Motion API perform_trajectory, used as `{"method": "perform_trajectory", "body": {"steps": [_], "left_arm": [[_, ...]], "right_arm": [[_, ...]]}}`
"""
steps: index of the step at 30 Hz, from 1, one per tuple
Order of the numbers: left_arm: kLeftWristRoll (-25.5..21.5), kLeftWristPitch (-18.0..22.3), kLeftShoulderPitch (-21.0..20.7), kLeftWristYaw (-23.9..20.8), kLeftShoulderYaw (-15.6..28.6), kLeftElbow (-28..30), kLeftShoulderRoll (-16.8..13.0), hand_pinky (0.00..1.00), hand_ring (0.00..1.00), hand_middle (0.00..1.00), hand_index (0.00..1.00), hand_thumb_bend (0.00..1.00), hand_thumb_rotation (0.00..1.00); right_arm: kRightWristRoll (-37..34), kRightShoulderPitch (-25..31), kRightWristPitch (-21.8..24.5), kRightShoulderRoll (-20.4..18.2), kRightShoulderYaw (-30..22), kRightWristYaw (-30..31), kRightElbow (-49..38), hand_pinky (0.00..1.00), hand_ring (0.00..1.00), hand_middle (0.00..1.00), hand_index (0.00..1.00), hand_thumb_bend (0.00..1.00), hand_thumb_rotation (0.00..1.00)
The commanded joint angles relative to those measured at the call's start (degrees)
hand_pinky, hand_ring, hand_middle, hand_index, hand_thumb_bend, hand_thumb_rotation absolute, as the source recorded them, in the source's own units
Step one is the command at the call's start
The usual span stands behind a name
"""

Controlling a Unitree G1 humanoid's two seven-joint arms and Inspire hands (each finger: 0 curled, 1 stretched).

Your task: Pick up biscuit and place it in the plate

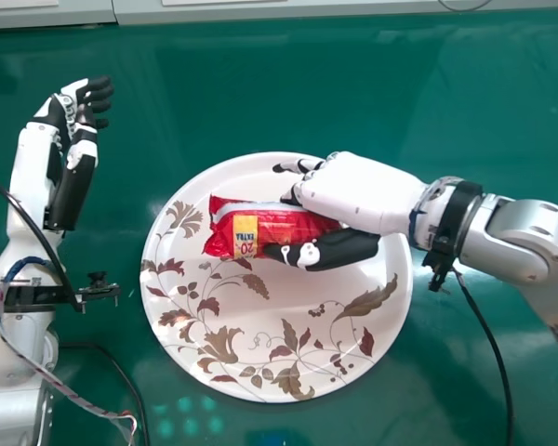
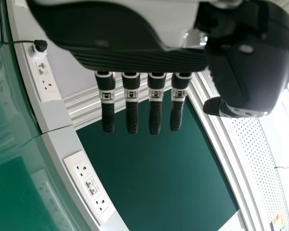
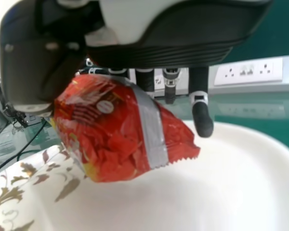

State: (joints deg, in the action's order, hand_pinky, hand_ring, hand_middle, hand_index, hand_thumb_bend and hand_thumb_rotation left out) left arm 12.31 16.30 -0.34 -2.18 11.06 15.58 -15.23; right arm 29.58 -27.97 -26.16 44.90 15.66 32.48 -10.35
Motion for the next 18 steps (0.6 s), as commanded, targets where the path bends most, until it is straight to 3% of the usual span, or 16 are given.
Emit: {"method": "perform_trajectory", "body": {"steps": [1, 9, 15, 16, 18], "left_arm": [[-0.24, 0.78, 0.15, 0.28, -0.08, -0.25, -0.35, 0.73, 0.81, 0.84, 0.84, 0.26, 0.08], [0.15, 0.78, -0.04, 0.33, -0.19, -0.1, -0.33, 0.73, 0.81, 0.83, 0.83, 0.26, 0.09], [0.08, 0.72, -0.09, 0.27, -0.26, -0.23, -0.14, 0.74, 0.82, 0.84, 0.84, 0.26, 0.1], [-0.07, 0.71, -0.12, 0.32, -0.3, -0.23, -0.09, 0.74, 0.82, 0.84, 0.84, 0.26, 0.1], [0.18, 0.81, -0.18, 0.26, -0.36, -0.29, -0.16, 0.75, 0.82, 0.84, 0.84, 0.26, 0.08]], "right_arm": [[-1.38, 1.12, 0.59, -0.51, -0.99, 0.57, -0.63, 0.18, 0.37, 0.46, 0.53, 0.5, 0.0], [-0.68, 1.61, -0.97, -1.28, -1.25, -0.48, 1.04, 0.18, 0.38, 0.48, 0.51, 0.51, 0.0], [-3.47, 0.96, -0.5, -0.62, -2.18, 2.04, 1.2, 0.35, 0.46, 0.49, 0.49, 0.51, 0.0], [-4.09, 0.65, 0.58, -0.12, -2.13, 3.83, 0.66, 0.45, 0.56, 0.62, 0.63, 0.63, 0.23], [-4.05, 0.13, 1.03, 0.62, -2.29, 5.73, -0.04, 0.58, 0.71, 0.77, 0.8, 0.85, 0.49]]}}
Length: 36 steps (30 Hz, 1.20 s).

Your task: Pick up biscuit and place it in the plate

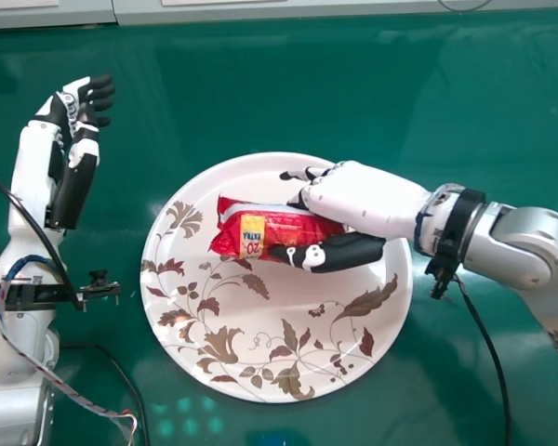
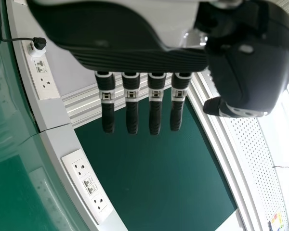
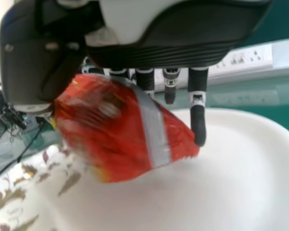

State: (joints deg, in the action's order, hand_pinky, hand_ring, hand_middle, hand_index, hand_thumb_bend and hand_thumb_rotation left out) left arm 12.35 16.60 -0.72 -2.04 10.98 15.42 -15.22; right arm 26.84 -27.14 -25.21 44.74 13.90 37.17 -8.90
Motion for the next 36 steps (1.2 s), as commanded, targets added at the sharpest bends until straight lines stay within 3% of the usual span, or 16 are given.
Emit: {"method": "perform_trajectory", "body": {"steps": [1, 4, 7, 15, 21, 25, 30, 36], "left_arm": [[0.27, 0.63, 0.17, 0.07, -0.32, -0.19, -0.19, 0.75, 0.82, 0.84, 0.84, 0.25, 0.08], [0.26, 0.72, 0.13, 0.13, -0.41, -0.25, -0.2, 0.75, 0.82, 0.84, 0.84, 0.25, 0.1], [0.09, 0.69, 0.14, 0.07, -0.54, -0.25, 0.01, 0.75, 0.82, 0.84, 0.84, 0.26, 0.1], [0.41, 0.65, 0.47, 0.1, -1.05, 0.18, 0.11, 0.75, 0.82, 0.84, 0.84, 0.25, 0.07], [0.38, 1.19, 0.83, 0.12, -1.15, -0.23, -0.02, 0.76, 0.82, 0.84, 0.85, 0.24, 0.06], [0.69, 1.31, 1.01, -0.13, -1.33, -0.58, 0.21, 0.76, 0.82, 0.84, 0.85, 0.25, 0.07], [0.63, 0.51, 1.23, 0.11, -1.7, -0.71, 0.46, 0.79, 0.83, 0.84, 0.86, 0.25, 0.14], [1.33, 0.22, 0.91, -0.35, -2.49, -1.59, 1.11, 0.78, 0.82, 0.84, 0.86, 0.26, 0.18]], "right_arm": [[-0.85, -0.81, -0.36, 0.94, -0.72, 1.08, -1.58, 0.66, 0.79, 0.85, 0.9, 0.94, 0.59], [0.48, -0.99, -1.46, 1.45, -1.07, 0.89, -1.68, 0.76, 0.9, 0.97, 0.99, 0.99, 0.72], [0.32, -1.0, -1.6, 1.55, -1.49, 0.82, -1.7, 0.8, 0.96, 1.0, 1.0, 1.0, 0.78], [0.71, 0.07, -0.57, 1.55, -3.82, 0.08, -2.51, 0.78, 0.95, 1.0, 1.0, 1.0, 0.78], [-1.04, 2.12, 9.66, 1.2, -9.22, 1.62, -8.05, 0.78, 0.94, 1.0, 1.0, 1.0, 0.68], [-1.68, 4.66, 17.2, 1.57, -13.91, 2.21, -13.23, 0.72, 0.88, 0.96, 0.98, 0.97, 0.59], [-3.25, 9.89, 18.01, 1.31, -20.28, -1.34, -14.35, 0.69, 0.84, 0.92, 0.94, 0.81, 0.49], [-2.13, 15.76, 19.4, -4.26, -24.63, -10.91, -15.31, 0.64, 0.78, 0.84, 0.88, 0.57, 0.36]]}}
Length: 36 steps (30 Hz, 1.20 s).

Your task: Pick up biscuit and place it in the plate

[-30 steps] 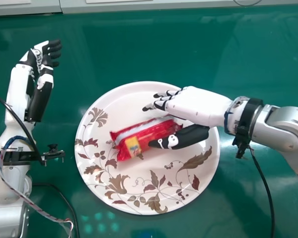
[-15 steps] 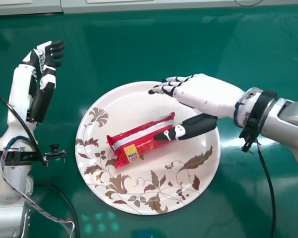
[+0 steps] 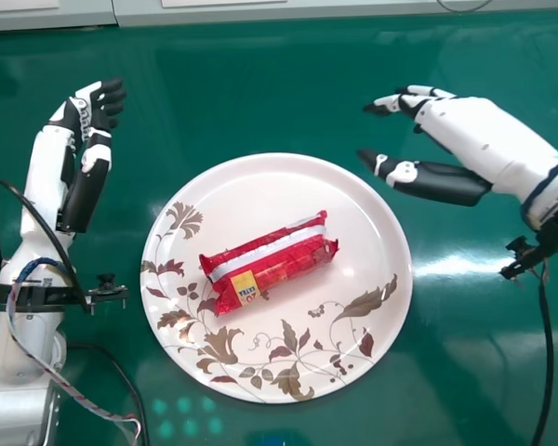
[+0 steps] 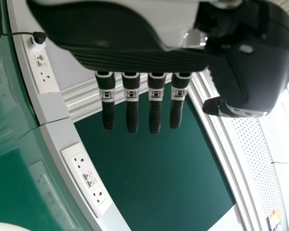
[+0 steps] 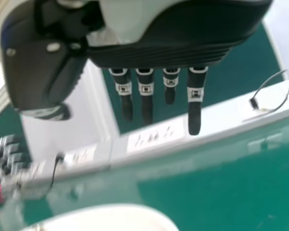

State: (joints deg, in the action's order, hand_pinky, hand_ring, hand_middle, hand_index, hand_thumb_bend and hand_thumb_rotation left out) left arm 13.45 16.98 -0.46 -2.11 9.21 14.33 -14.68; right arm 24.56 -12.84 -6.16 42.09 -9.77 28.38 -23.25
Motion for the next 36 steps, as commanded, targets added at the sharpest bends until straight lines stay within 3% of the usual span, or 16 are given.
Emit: {"method": "perform_trajectory", "body": {"steps": [1, 4, 6, 8, 10, 15, 20, 24, 28, 32, 36], "left_arm": [[-0.03, -0.27, 0.67, -0.26, -0.87, -0.55, 0.86, 0.78, 0.82, 0.84, 0.86, 0.26, 0.19], [-0.7, -0.1, 0.73, -0.12, -1.16, -0.96, 1.5, 0.79, 0.82, 0.84, 0.86, 0.27, 0.18], [-0.83, 0.16, 0.72, -0.14, -1.24, -1.35, 1.68, 0.79, 0.82, 0.84, 0.86, 0.27, 0.16], [-0.65, 0.03, 0.7, -0.21, -1.31, -1.5, 1.71, 0.78, 0.82, 0.84, 0.86, 0.27, 0.16], [-0.68, 0.06, 0.57, -0.22, -1.36, -1.74, 1.79, 0.78, 0.81, 0.83, 0.86, 0.27, 0.17], [-0.5, -0.22, 0.43, -0.22, -1.58, -1.77, 1.9, 0.78, 0.81, 0.83, 0.85, 0.27, 0.22], [-0.31, -0.03, 0.26, -0.43, -1.75, -2.0, 1.96, 0.76, 0.8, 0.82, 0.84, 0.28, 0.24], [-0.38, -0.26, 0.1, -0.54, -1.84, -1.85, 2.18, 0.76, 0.8, 0.82, 0.83, 0.28, 0.2], [-0.23, -0.07, -0.04, -0.8, -1.77, -2.1, 2.22, 0.75, 0.79, 0.81, 0.83, 0.28, 0.2], [-0.73, -0.18, -0.07, -0.99, -1.43, -1.9, 2.42, 0.73, 0.79, 0.81, 0.83, 0.27, 0.09], [-0.37, 0.17, -0.04, -1.5, -1.22, -2.07, 2.43, 0.71, 0.77, 0.8, 0.83, 0.27, 0.07]], "right_arm": [[0.11, 2.24, 0.57, -3.31, -1.44, -4.46, -1.13, 0.62, 0.76, 0.82, 0.85, 0.52, 0.31], [-1.42, 4.23, 0.68, -9.17, -2.78, -11.33, -0.57, 0.63, 0.75, 0.8, 0.8, 0.48, 0.19], [-2.2, 5.28, 1.22, -12.63, -3.46, -15.05, -0.38, 0.65, 0.75, 0.79, 0.79, 0.46, 0.17], [-2.29, 6.29, 2.64, -15.75, -3.84, -18.18, -1.02, 0.68, 0.77, 0.8, 0.79, 0.42, 0.18], [-1.97, 7.22, 3.67, -18.45, -3.96, -20.99, -1.65, 0.69, 0.78, 0.81, 0.8, 0.41, 0.28], [-2.1, 9.29, 5.39, -23.67, -3.51, -25.45, -3.47, 0.69, 0.8, 0.83, 0.82, 0.4, 0.38], [-2.25, 11.29, 4.46, -26.08, -3.3, -28.46, -4.03, 0.68, 0.79, 0.82, 0.81, 0.39, 0.36], [-3.87, 12.7, 4.49, -27.14, -3.61, -28.97, -4.84, 0.68, 0.8, 0.83, 0.81, 0.39, 0.31], [-4.35, 14.41, 4.87, -27.07, -4.26, -28.75, -5.92, 0.69, 0.79, 0.82, 0.81, 0.39, 0.32], [-5.56, 16.03, 5.79, -27.03, -5.08, -28.1, -7.26, 0.7, 0.8, 0.82, 0.82, 0.39, 0.34], [-6.02, 17.04, 5.81, -26.56, -5.9, -28.05, -8.06, 0.69, 0.79, 0.81, 0.81, 0.4, 0.3]]}}
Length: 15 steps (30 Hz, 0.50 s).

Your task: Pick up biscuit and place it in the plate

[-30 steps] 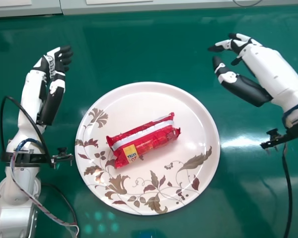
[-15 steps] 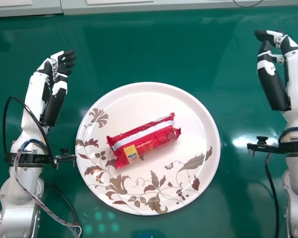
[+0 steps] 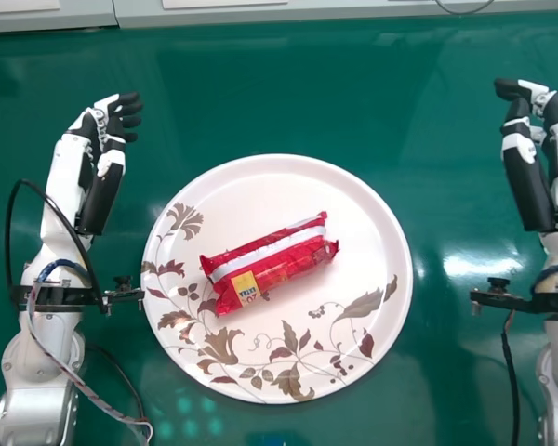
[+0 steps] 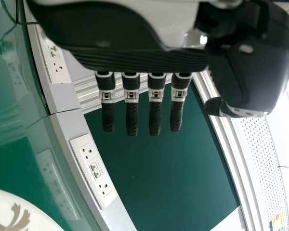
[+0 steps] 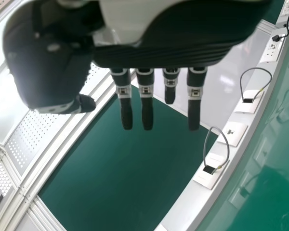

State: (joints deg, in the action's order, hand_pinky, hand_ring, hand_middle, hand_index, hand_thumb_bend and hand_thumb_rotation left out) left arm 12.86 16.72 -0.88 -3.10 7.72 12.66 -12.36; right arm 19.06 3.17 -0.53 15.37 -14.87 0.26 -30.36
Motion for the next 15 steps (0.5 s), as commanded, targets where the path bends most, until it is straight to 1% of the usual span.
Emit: {"method": "perform_trajectory", "body": {"steps": [1, 4, 7, 8, 11, 15], "left_arm": [[0.13, 0.49, 0.38, -0.53, 0.26, -0.49, 0.08, 0.7, 0.77, 0.81, 0.83, 0.27, 0.07], [-0.06, 0.14, 0.46, -0.61, 0.17, -0.27, 0.23, 0.7, 0.77, 0.81, 0.83, 0.27, 0.07], [-0.11, 0.13, 0.51, -0.63, 0.22, -0.29, 0.26, 0.7, 0.77, 0.8, 0.82, 0.27, 0.1], [-0.39, 0.16, 0.53, -0.56, 0.29, -0.31, 0.33, 0.7, 0.77, 0.8, 0.82, 0.27, 0.1], [-1.16, -0.64, 0.87, -0.41, 0.6, 0.01, 0.52, 0.73, 0.79, 0.81, 0.83, 0.27, 0.08], [-1.11, 0.02, 0.69, -0.38, 1.17, -0.81, -0.12, 0.73, 0.79, 0.81, 0.82, 0.27, 0.03]], "right_arm": [[-0.66, 1.16, 0.07, 0.34, -1.05, 0.12, -0.98, 0.68, 0.78, 0.81, 0.8, 0.4, 0.29], [-1.5, 1.45, -0.23, 0.85, -1.82, 0.66, -1.0, 0.67, 0.77, 0.8, 0.79, 0.4, 0.28], [-1.69, 1.72, 0.06, 1.32, -2.26, 1.32, -1.4, 0.65, 0.76, 0.79, 0.79, 0.38, 0.26], [-1.66, 1.77, 0.09, 1.36, -2.32, 1.45, -1.49, 0.64, 0.75, 0.79, 0.78, 0.38, 0.26], [-1.71, 1.69, 0.25, 1.55, -2.47, 1.97, -1.64, 0.62, 0.74, 0.78, 0.77, 0.37, 0.2], [-0.89, 1.43, 0.28, 2.14, -2.64, 2.29, -1.69, 0.59, 0.71, 0.77, 0.76, 0.36, 0.14]]}}
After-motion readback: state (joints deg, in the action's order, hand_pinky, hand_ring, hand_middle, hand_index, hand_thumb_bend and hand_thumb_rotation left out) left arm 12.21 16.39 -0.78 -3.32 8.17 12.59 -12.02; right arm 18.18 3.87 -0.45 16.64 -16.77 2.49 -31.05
